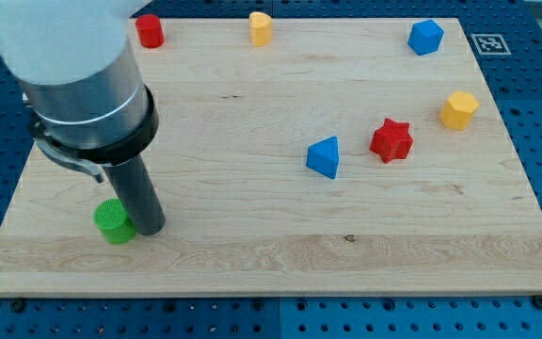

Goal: Nudge the blue triangle right a bit

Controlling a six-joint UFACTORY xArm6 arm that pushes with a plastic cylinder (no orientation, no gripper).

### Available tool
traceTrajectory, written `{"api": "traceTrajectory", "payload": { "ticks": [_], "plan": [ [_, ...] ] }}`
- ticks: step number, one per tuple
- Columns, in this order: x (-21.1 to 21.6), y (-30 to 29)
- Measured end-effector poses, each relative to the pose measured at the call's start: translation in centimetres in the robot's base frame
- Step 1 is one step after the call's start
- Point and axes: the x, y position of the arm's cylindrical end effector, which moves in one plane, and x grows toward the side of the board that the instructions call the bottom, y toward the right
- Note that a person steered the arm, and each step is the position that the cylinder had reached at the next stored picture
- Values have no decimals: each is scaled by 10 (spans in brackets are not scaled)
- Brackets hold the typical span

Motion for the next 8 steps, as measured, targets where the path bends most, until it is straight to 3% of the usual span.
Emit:
{"api": "traceTrajectory", "payload": {
  "ticks": [5,8],
  "plan": [
    [-3,16],
    [-47,16]
  ]
}}
